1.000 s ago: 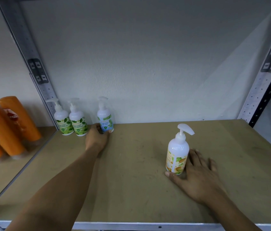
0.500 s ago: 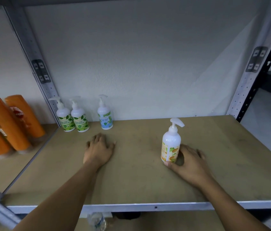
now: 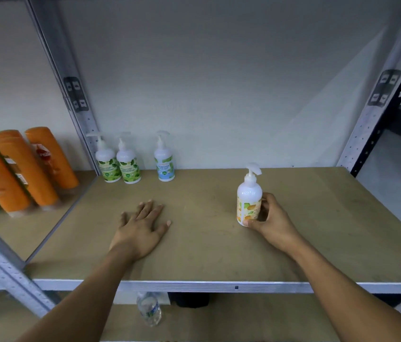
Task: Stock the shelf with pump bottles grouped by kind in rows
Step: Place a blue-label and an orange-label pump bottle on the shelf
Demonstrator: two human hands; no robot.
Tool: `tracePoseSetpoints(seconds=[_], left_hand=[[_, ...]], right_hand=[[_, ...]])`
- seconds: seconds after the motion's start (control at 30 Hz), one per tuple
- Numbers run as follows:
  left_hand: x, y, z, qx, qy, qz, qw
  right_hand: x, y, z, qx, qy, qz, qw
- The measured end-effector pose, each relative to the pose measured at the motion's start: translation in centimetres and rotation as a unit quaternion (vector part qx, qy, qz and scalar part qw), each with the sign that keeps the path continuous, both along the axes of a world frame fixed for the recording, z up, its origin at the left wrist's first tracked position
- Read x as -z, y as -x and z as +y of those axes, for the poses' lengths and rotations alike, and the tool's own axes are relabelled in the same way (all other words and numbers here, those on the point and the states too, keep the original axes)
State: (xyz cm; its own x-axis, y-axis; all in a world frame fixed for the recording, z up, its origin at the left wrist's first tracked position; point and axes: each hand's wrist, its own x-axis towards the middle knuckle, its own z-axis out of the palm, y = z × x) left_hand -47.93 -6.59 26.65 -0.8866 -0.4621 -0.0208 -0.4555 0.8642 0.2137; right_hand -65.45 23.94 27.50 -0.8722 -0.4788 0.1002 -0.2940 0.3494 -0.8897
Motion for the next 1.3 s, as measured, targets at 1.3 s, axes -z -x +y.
tracePoseSetpoints(seconds=[1.3], left_hand=[[0.7,1.0,-1.4,-0.012,0.002,0.017,1.000]], right_hand=[[1.6,12.5,-13.8,0.166,0.049,0.112,0.978]])
